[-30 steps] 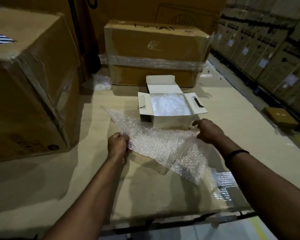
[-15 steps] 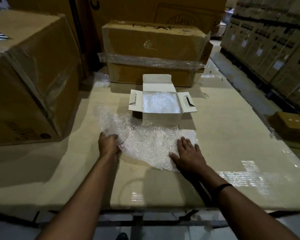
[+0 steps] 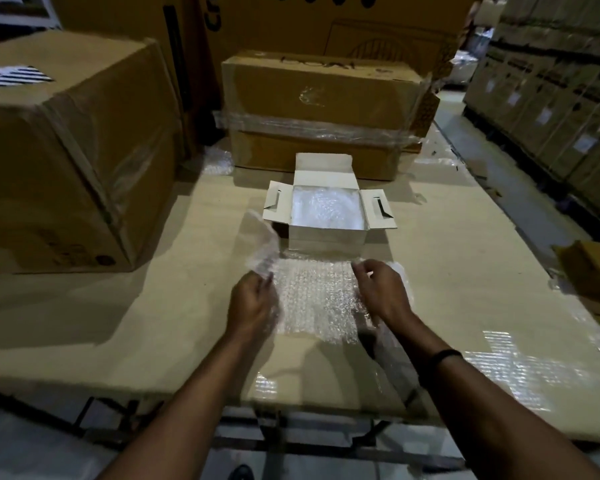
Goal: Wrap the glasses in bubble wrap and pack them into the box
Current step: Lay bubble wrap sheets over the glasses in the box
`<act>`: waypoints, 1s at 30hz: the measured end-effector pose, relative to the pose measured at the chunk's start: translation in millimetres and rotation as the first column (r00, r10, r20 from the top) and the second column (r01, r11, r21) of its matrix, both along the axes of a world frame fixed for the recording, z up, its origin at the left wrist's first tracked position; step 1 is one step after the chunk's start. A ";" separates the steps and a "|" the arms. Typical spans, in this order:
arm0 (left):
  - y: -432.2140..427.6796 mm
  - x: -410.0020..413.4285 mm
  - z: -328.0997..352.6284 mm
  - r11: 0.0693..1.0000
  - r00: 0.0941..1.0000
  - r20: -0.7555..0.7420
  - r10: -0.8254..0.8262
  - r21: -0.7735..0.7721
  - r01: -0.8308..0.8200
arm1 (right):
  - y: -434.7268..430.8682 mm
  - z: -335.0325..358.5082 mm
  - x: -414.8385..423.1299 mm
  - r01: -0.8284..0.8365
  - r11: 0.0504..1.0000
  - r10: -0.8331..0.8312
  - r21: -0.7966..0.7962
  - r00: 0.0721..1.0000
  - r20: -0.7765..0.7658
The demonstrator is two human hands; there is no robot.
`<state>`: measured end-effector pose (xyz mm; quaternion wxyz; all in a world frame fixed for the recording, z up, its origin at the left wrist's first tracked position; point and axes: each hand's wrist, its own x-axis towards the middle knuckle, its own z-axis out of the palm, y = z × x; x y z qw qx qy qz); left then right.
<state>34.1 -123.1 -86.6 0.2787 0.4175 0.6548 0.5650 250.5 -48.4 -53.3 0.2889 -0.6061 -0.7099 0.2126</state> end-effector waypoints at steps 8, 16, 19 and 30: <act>2.2 35.7 -12.4 0.937 0.643 -0.718 -0.266 -0.036 0.347 | 14.1 29.4 -27.0 -0.186 0.860 -0.076 -0.475 0.874 -0.480; 1.5 25.3 -9.6 0.960 0.648 -0.712 -0.271 -0.154 0.232 | 33.5 5.5 39.2 0.109 0.886 -0.233 -0.450 0.945 -0.229; 10.8 29.5 -9.8 0.942 0.641 -0.694 -0.327 -0.292 0.165 | 39.1 -3.5 61.3 0.198 0.911 -0.238 -0.363 0.969 -0.069; 31.4 32.2 -10.4 0.870 0.666 -0.719 -0.199 -0.442 -0.217 | 29.5 -23.6 73.6 0.364 0.861 -0.308 -0.355 0.929 0.207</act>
